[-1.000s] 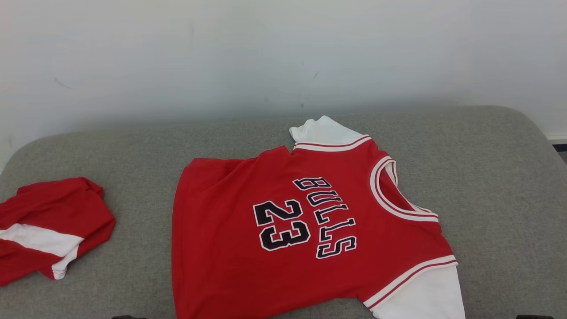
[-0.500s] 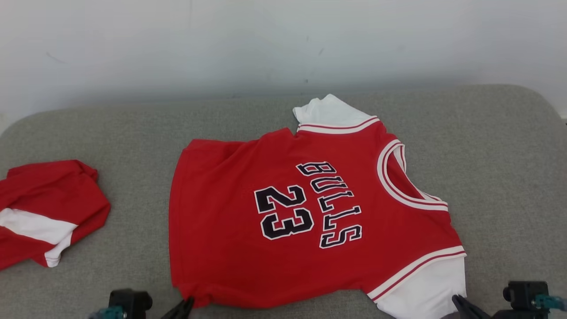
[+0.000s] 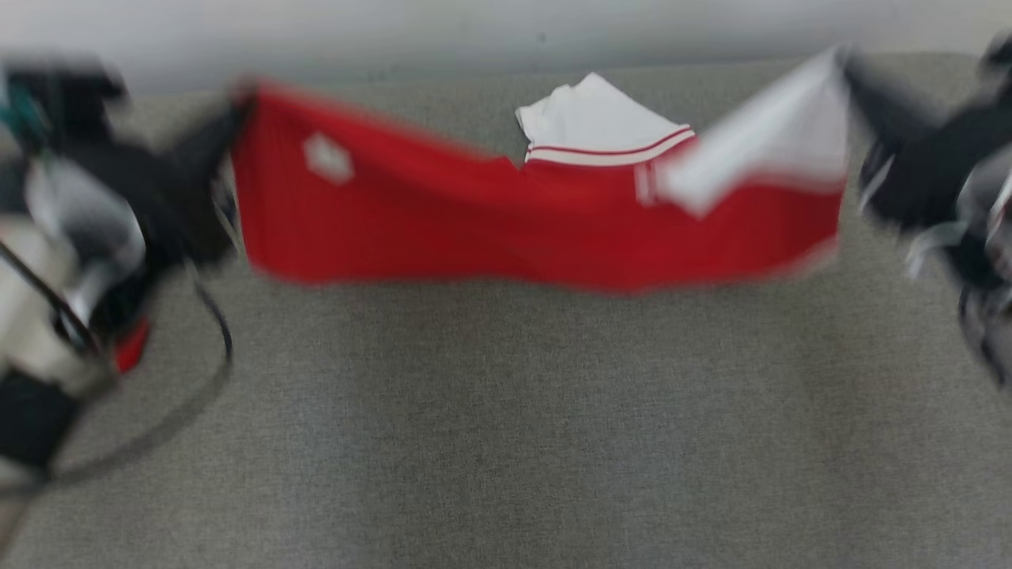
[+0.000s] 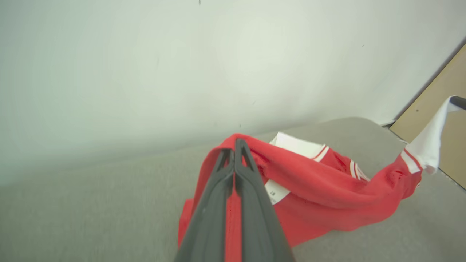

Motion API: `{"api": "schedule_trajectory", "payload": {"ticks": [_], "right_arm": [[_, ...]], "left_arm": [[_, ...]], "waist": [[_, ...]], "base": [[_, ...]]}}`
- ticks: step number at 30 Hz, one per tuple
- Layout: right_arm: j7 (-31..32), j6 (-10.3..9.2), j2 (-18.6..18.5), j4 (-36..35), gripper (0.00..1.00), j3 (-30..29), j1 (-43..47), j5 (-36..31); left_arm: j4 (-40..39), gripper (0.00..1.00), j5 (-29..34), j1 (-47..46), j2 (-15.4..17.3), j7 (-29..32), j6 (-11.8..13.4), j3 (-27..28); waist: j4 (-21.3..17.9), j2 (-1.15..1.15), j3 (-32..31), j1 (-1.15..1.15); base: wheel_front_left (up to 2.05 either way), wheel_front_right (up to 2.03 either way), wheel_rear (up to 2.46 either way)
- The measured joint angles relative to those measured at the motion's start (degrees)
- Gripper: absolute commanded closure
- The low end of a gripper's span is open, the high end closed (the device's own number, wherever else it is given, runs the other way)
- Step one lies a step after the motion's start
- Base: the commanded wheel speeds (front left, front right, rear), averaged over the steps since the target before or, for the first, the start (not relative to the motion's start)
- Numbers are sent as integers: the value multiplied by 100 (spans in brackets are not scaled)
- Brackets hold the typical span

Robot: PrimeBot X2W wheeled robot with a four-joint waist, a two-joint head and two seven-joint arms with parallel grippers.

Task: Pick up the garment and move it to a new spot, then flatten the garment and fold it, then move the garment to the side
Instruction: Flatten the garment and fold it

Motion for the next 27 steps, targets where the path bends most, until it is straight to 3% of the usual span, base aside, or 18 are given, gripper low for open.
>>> {"api": "schedule_trajectory", "payload": {"ticks": [2,5,7,10,13,17,22,27], "right_arm": [[-5,-22,227,-5,100,-512,-805,-200],[-517,-240,506,-70,100,-1251,-1795,-477],[-764,-66,536,-81,100,-1071,-2583,-421],[-964,343,452,-288,100,-517,-3256,-570],[-1176,731,415,-219,100,-222,-2758,-660],[-1430,731,263,120,100,-127,-1371,-658],[-1881,755,199,198,100,-175,-489,-587],[-2113,756,172,436,100,-135,424,-544]], "left_arm": [[218,100,271,-937,-212,80,-26,347],[136,100,606,-2019,-615,-397,78,946],[23,100,534,-2716,-802,-742,111,1077],[-382,100,641,-2742,-666,-979,-41,988],[-116,100,584,-1944,-526,-1194,-153,855],[303,100,494,-700,-457,-1360,-247,560],[504,100,494,121,-275,-1614,-338,321],[735,100,497,672,-344,-1753,-344,99]], "waist": [[-5,0,161,0],[9,0,406,0],[39,1,570,0],[111,-1,810,-3],[199,0,1017,-2],[352,2,1115,3],[405,-1,974,-5],[380,0,744,-2]], "base": [[0,0,0],[0,0,0],[0,0,0],[0,0,0],[0,0,0],[0,0,0],[0,0,0],[0,0,0]]}}
